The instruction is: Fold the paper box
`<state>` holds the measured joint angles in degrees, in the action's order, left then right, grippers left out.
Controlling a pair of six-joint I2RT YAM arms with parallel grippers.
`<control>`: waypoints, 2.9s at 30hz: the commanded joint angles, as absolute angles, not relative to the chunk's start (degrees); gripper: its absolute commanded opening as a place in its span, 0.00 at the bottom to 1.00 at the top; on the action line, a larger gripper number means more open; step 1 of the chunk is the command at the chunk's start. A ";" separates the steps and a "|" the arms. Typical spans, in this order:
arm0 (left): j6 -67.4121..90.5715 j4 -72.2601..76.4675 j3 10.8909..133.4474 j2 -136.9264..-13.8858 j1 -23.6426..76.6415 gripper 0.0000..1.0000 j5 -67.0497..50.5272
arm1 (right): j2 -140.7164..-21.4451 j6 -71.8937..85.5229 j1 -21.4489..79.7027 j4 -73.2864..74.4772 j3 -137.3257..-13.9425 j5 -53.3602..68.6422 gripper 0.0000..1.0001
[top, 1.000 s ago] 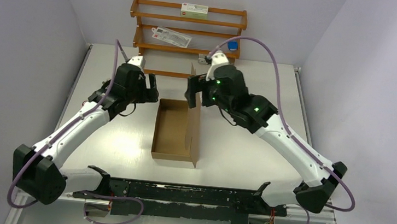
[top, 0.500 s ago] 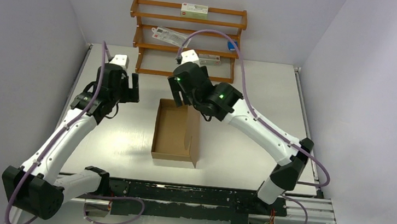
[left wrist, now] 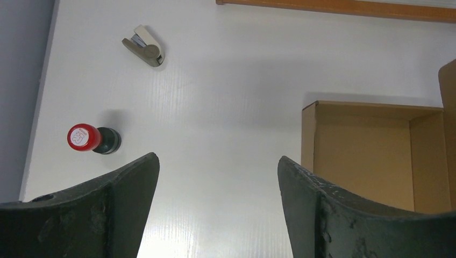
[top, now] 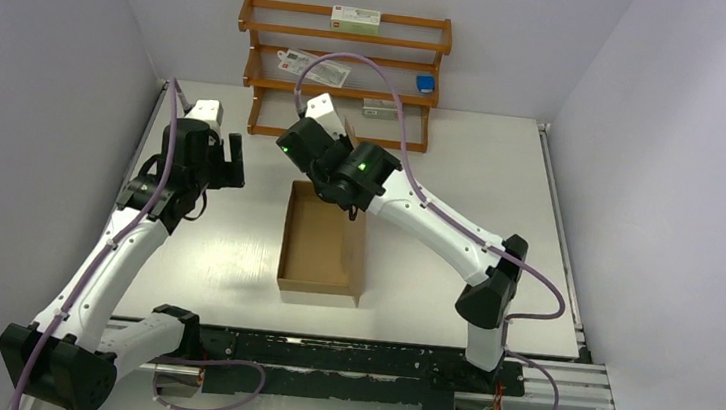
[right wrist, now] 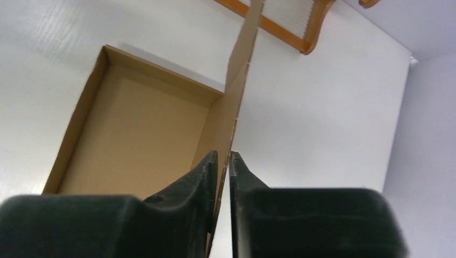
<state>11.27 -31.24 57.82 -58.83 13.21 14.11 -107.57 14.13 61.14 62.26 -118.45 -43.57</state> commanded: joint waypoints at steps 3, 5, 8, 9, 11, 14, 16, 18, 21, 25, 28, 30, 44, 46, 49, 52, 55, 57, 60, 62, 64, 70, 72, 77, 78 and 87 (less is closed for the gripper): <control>10.46 -30.63 57.40 -57.42 12.19 0.85 12.74 | -108.63 7.12 61.24 62.92 -121.17 -44.89 0.01; 10.37 -30.50 57.30 -57.22 12.05 0.85 12.24 | -108.25 2.38 61.02 60.51 -120.33 -41.53 0.00; 10.40 -30.45 57.30 -56.90 11.78 0.85 12.21 | -107.20 -5.67 60.70 55.74 -118.19 -38.02 0.00; 10.45 -30.41 57.26 -56.72 11.70 0.85 12.23 | -106.93 -8.33 60.03 54.13 -117.46 -36.23 0.00; 10.46 -30.28 57.17 -56.31 11.52 0.85 12.17 | -106.11 -14.53 58.10 50.91 -116.18 -30.29 0.00; 10.42 -30.08 57.04 -55.74 11.30 0.85 11.66 | -104.67 -21.31 53.96 46.89 -114.75 -17.83 0.00; 10.45 -30.06 57.04 -55.46 11.18 0.85 11.54 | -103.37 -25.69 51.50 44.37 -113.58 -8.80 0.00; 10.33 -30.01 56.91 -55.10 11.16 0.86 11.16 | -101.91 -30.07 49.66 41.71 -111.39 -0.11 0.00; 10.07 -29.62 56.61 -54.65 11.12 0.86 10.48 | -100.68 -35.66 46.97 40.98 -110.89 9.20 0.00; 9.63 -29.61 56.69 -54.33 11.07 0.86 9.87 | -101.45 -39.51 42.12 42.75 -113.67 21.80 0.00; 9.13 -29.23 56.60 -53.94 11.00 0.85 9.02 | -102.14 -42.87 40.02 43.38 -113.72 25.87 0.00; 8.61 -28.90 56.52 -53.75 10.99 0.85 8.13 | -102.80 -44.66 39.54 43.39 -113.35 26.37 0.00; 3.72 -26.23 59.76 -56.51 10.99 0.85 -2.12 | -98.88 -36.81 38.91 32.58 -108.63 21.19 0.53; 3.10 -26.74 61.36 -58.05 10.99 0.85 -4.08 | -95.12 -34.86 38.90 29.69 -104.21 17.76 0.61; 2.42 -28.06 64.14 -61.36 10.99 0.84 -6.37 | -89.11 -31.22 38.93 25.58 -97.47 9.55 0.67; 1.14 -27.47 65.59 -64.07 10.99 0.83 -8.12 | -84.04 -28.89 38.94 25.29 -92.58 4.16 0.72; -1.44 -26.94 66.61 -66.45 10.99 0.82 -8.40 | -79.53 -27.40 38.87 25.86 -88.40 -1.22 0.77; -3.20 -26.09 67.00 -67.19 10.99 0.82 -8.21 | -77.03 -27.45 38.54 26.87 -85.65 -4.53 0.80; -7.15 -22.24 65.30 -66.65 10.99 0.81 -10.43 | -74.40 -26.78 36.82 27.10 -81.38 -5.82 0.82; -9.79 -18.34 62.92 -65.61 10.99 0.81 -11.82 | -72.66 -26.40 35.33 25.77 -78.57 -7.08 0.83; -13.43 -16.31 61.51 -65.03 10.99 0.83 -12.49 | -71.82 -26.92 33.41 26.03 -76.44 -7.60 0.83; -20.52 -14.70 61.76 -69.83 10.86 0.81 -16.36 | -68.40 -32.74 26.35 22.45 -67.88 -0.10 0.85; -22.52 -14.02 61.62 -71.26 10.62 0.79 -19.60 | -67.54 -33.94 23.64 19.90 -65.55 6.44 0.86; -26.84 -9.43 59.47 -71.81 9.06 0.77 -27.46 | -70.82 -36.49 20.20 19.86 -65.39 14.88 0.83; -27.52 -9.18 59.65 -72.21 8.83 0.76 -28.83 | -71.61 -36.88 19.98 19.93 -65.54 16.21 0.82; -36.21 -13.23 63.31 -77.72 6.69 0.69 -39.45 | -77.03 -39.65 18.29 19.18 -67.31 22.39 0.71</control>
